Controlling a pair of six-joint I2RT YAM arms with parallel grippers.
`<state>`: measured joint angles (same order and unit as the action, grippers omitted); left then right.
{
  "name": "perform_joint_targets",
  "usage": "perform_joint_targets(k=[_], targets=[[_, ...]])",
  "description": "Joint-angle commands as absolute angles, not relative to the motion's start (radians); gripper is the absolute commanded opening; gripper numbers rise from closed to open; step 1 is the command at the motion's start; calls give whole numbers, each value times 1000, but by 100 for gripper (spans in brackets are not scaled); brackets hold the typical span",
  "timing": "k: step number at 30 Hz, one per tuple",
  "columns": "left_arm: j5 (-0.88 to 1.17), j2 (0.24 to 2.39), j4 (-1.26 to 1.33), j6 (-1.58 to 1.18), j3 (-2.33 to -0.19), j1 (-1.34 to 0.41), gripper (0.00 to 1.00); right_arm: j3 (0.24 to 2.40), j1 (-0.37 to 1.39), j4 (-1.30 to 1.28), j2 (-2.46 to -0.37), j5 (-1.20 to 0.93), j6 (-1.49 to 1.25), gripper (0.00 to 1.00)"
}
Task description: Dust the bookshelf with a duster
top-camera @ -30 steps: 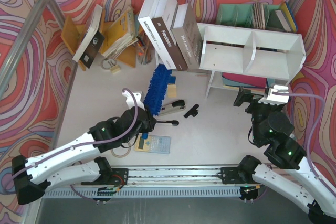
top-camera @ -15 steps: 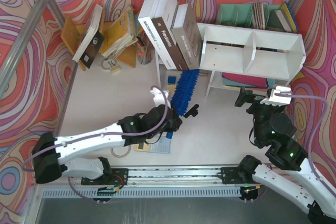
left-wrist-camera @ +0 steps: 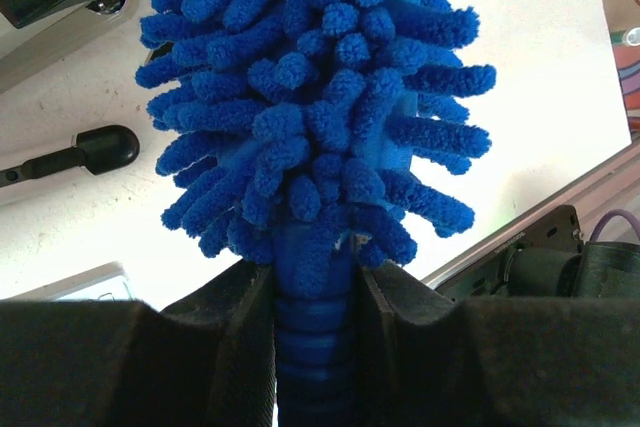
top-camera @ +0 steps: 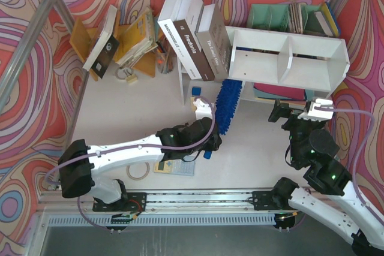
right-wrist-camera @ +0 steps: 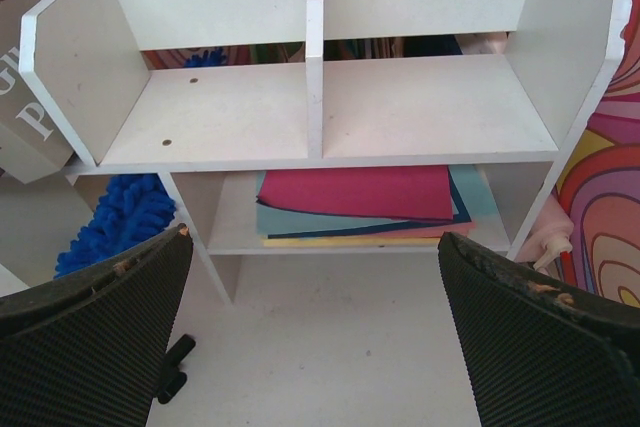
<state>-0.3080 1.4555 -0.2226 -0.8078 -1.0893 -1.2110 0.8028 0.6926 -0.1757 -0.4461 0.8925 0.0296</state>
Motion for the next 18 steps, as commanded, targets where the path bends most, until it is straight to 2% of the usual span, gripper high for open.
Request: perform_joint_targets(k=[1, 18], targets=[[-279, 1479, -213, -752, -1122, -1224, 0, 799, 690, -163, -438, 896, 31, 99], [-94, 1657, -339, -785, -1120, -1187, 0, 798, 691, -161, -439, 899, 34, 99]])
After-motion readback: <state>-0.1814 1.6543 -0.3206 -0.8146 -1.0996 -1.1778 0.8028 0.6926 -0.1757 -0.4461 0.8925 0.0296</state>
